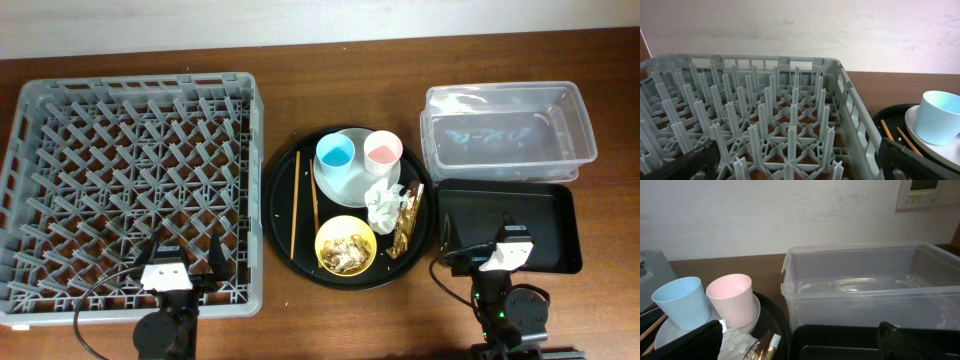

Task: Sort waste into correct bins and load items into the dishwasher rack

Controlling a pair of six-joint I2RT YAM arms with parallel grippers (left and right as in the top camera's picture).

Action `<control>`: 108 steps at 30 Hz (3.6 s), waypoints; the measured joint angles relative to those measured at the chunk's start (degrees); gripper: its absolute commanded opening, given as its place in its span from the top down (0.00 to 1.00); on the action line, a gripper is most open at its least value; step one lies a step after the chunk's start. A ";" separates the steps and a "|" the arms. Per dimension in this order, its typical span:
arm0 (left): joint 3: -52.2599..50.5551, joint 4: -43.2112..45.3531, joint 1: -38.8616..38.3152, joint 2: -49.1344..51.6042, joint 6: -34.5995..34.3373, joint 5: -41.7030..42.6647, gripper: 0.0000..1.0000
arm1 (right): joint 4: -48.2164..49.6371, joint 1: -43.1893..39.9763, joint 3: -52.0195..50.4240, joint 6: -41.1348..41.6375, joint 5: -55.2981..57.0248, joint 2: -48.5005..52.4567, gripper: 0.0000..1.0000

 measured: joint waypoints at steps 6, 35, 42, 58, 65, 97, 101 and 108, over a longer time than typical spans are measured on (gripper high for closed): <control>0.00 0.00 0.00 0.00 0.00 0.00 0.01 | 0.00 0.13 0.00 0.04 0.00 0.00 0.01; -0.04 9.14 0.00 0.02 -0.04 14.56 0.01 | 0.00 0.13 0.00 -0.02 0.00 0.02 0.01; 1.88 22.16 0.00 0.00 -11.54 26.95 0.01 | 0.00 0.13 0.00 -0.04 0.00 0.04 0.01; 76.56 -49.77 -0.04 61.86 -14.91 35.26 0.01 | -0.02 0.13 0.00 -0.02 -0.02 0.04 0.01; 77.11 -54.21 -1.95 81.07 -15.26 43.41 0.67 | -0.02 0.13 0.00 -0.02 0.00 0.04 0.01; 77.29 -43.63 -28.30 105.85 -17.92 -0.59 0.77 | 0.00 0.13 0.00 -0.02 -0.02 0.04 0.01; 77.29 -42.18 -28.30 108.32 -19.30 -4.09 0.78 | 0.00 0.13 0.00 -0.04 -0.02 0.04 0.01; 77.29 -39.63 -28.30 113.85 -20.72 -5.27 0.84 | 0.00 0.13 0.00 0.00 0.00 0.04 0.01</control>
